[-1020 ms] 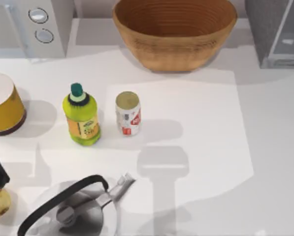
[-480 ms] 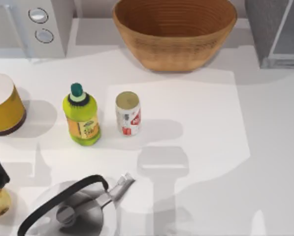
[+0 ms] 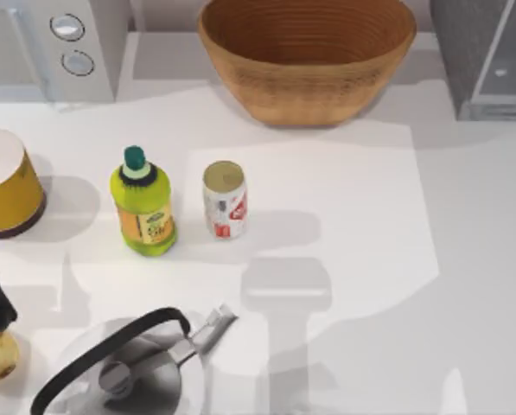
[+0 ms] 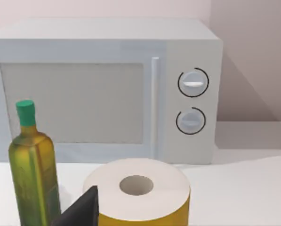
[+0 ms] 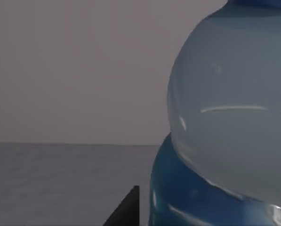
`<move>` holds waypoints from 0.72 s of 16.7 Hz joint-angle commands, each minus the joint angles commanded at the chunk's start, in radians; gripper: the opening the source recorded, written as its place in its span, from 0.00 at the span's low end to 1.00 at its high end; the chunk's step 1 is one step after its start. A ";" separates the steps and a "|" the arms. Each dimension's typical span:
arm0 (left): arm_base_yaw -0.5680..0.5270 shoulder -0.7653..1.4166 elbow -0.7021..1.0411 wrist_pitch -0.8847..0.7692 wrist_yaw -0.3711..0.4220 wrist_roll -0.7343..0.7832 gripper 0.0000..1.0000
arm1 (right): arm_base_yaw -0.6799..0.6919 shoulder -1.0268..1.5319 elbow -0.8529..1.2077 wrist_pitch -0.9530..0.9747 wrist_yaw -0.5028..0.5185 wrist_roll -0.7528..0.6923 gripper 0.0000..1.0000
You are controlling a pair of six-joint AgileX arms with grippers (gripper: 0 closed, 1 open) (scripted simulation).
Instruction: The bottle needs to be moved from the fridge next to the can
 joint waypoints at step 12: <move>0.000 0.000 0.000 0.000 0.000 0.000 1.00 | 0.000 0.000 0.000 0.000 0.000 0.000 0.00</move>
